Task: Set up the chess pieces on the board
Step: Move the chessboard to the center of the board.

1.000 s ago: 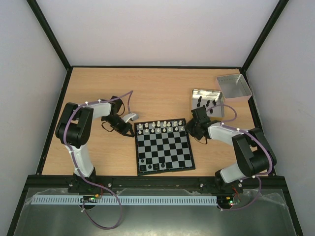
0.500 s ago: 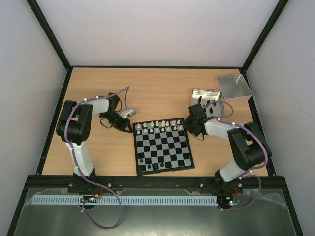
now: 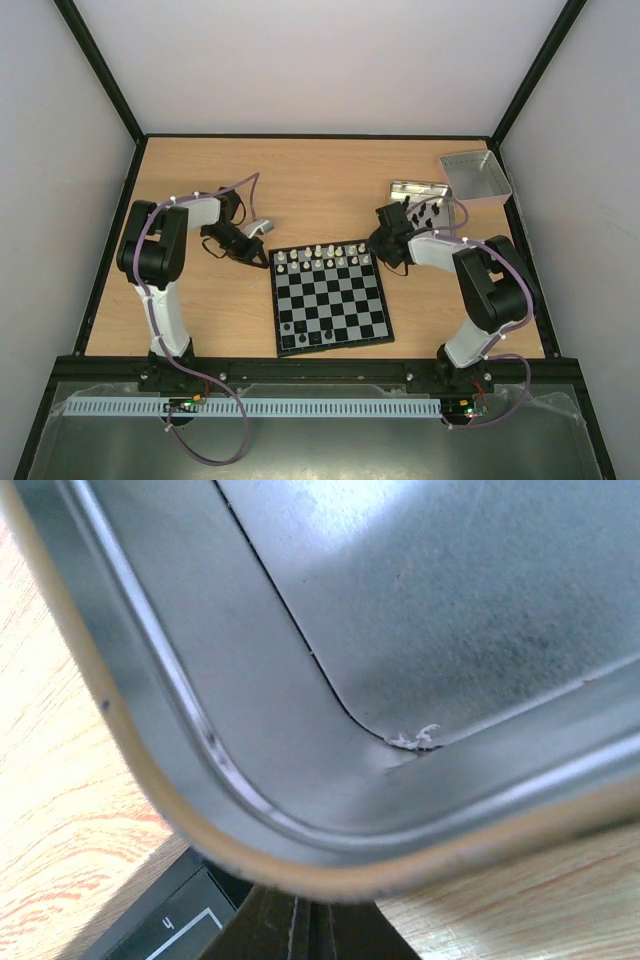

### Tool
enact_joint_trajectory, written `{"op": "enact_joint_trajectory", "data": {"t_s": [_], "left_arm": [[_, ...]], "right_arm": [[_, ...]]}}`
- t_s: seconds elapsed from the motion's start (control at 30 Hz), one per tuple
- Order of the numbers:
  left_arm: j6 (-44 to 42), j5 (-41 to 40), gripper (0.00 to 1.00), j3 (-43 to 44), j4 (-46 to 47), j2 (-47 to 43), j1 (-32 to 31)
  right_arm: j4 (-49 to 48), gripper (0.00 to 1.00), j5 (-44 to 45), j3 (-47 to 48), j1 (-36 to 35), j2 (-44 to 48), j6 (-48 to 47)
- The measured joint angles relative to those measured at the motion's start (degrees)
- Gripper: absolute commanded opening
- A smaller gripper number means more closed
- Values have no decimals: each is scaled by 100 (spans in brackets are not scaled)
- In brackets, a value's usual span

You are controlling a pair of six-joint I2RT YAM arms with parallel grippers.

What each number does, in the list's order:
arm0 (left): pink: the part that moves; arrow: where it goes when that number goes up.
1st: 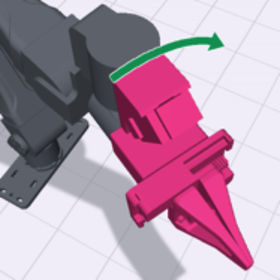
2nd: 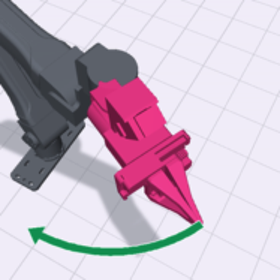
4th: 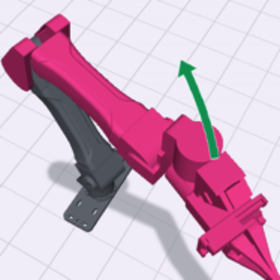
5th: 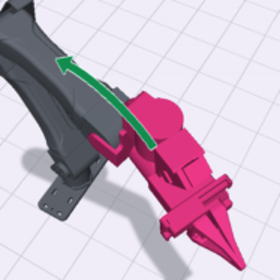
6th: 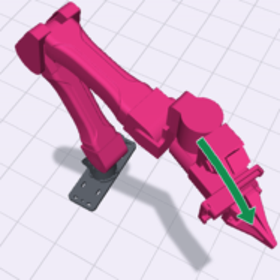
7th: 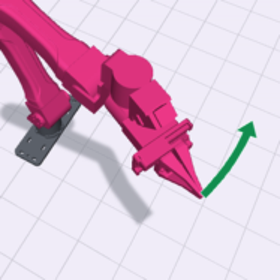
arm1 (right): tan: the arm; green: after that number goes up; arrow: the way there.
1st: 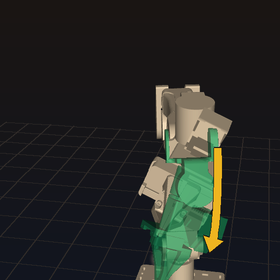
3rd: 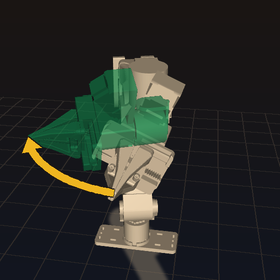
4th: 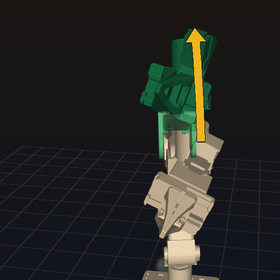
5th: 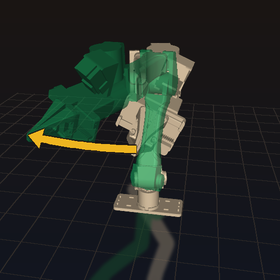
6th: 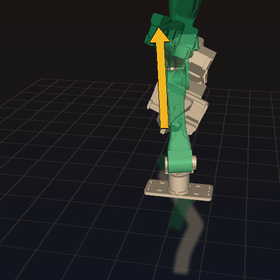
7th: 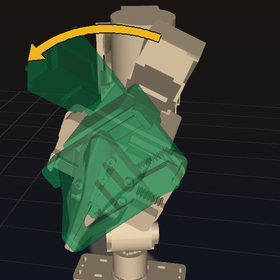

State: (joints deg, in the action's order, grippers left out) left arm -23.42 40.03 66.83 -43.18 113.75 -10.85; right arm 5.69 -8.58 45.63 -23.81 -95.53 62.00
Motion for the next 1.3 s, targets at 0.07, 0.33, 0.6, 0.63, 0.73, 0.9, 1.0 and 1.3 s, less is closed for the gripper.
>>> {"op": "enact_joint_trajectory", "data": {"t_s": [0.07, 0.33, 0.6, 0.63, 0.73, 0.9, 1.0, 1.3], "left_arm": [[7, 24, 2, 4, -11, 15, 13], [7, 66, 2, 7, 59, 28, 28], [13, 103, 2, -4, 260, 26, 28], [20, 103, 2, -7, 267, 26, 28], [50, 105, 2, -11, 280, 26, 28], [90, 107, 2, -13, 291, 24, 28], [111, 105, 2, -13, 293, 24, 28], [160, 105, 2, -15, 297, 26, 28]], "right_arm": [[7, 2, 57, 13, -17, -11, 4], [289, 2, 286, -122, -125, 219, 28], [1716, 2, 1086, -258, -321, 1523, -118], [1838, 2, 1143, -269, -363, 1720, -133], [2282, 2, 1335, -308, -717, 2245, -133], [2907, 2, 1519, -367, -1910, 2579, 164], [3161, 2, 1513, -568, -2577, 2747, 509], [4052, 2, 1478, -1117, -3738, 3602, 1561]]}}
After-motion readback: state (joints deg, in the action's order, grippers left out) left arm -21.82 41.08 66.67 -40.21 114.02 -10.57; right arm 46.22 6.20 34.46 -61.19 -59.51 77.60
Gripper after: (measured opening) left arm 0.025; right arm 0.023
